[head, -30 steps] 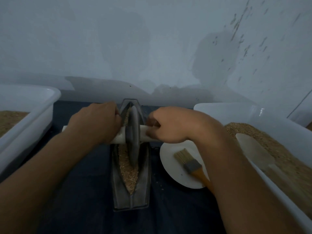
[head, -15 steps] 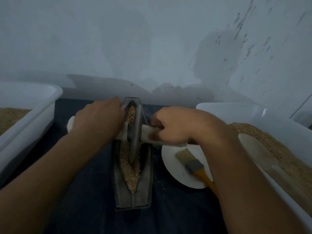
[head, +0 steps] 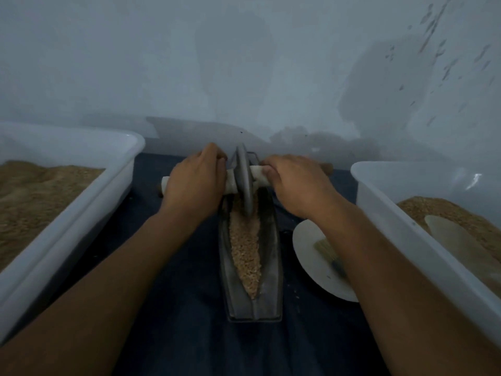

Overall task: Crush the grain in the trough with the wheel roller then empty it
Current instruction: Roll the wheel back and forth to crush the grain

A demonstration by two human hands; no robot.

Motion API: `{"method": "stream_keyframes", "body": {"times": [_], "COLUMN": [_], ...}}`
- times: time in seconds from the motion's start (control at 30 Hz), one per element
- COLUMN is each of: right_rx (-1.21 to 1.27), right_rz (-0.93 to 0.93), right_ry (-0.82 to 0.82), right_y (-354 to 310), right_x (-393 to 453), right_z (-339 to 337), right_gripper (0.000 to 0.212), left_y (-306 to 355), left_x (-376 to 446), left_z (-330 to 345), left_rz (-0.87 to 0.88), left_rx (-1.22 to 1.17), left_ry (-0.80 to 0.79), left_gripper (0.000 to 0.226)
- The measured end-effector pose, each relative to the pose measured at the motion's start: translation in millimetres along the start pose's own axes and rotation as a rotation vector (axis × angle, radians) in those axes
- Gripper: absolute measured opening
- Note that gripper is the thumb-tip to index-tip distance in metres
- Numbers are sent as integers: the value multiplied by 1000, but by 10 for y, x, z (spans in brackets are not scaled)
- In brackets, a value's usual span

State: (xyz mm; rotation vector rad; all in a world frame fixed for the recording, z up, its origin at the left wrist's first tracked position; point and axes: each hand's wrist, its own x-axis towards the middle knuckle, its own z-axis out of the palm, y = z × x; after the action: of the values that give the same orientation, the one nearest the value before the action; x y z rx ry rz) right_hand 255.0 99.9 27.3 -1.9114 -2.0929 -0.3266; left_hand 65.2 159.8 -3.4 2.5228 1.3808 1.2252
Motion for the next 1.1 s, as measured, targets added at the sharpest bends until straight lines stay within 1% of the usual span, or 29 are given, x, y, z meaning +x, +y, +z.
{"method": "stream_keyframes", "body": {"times": [0.13,0.2,0.27,0.33,0.4,0.47,0.53,0.6,0.63,0.67,0.77,0.83,0.9,1.0,1.1], "right_rx": [85,45,-1,-31,-65,-86,-90,-82,-74,-64,-8,26,90,155,134], "right_rz": [18,-22,-63,-91,-122,-130,-126,-112,-100,-83,-36,-14,26,90,74], "right_ry": [-231,-330,-411,-476,-525,-540,-539,-539,-537,-532,-483,-432,-342,-172,-75], "right_y": [-17,-55,-106,-150,-185,-207,-211,-203,-194,-183,-120,-57,10,100,139], "right_x": [-101,-162,-222,-277,-325,-351,-349,-333,-321,-311,-255,-204,-152,-87,-53], "right_z": [-286,-451,-595,-710,-781,-818,-818,-794,-776,-756,-647,-546,-424,-205,-29], "right_gripper": [29,23,26,35,39,40,38,38,38,36,33,24,16,27,32], "left_y": [110,181,255,334,412,462,478,466,455,446,416,368,305,249,203], "left_x": [48,56,66,77,76,72,72,72,65,55,2,-10,-5,5,5], "left_z": [-123,-189,-270,-364,-451,-511,-534,-517,-488,-451,-309,-231,-178,-132,-85], "left_rz": [-112,-157,-181,-161,-129,-110,-114,-135,-148,-159,-133,-95,-32,100,178], "left_rx": [98,169,198,231,280,315,326,319,317,320,304,239,172,45,32], "left_ry": [-174,-313,-454,-565,-651,-702,-722,-702,-663,-596,-320,-200,-127,-26,-3], "left_gripper": [17,19,20,18,16,14,12,12,12,12,10,15,19,18,15]}}
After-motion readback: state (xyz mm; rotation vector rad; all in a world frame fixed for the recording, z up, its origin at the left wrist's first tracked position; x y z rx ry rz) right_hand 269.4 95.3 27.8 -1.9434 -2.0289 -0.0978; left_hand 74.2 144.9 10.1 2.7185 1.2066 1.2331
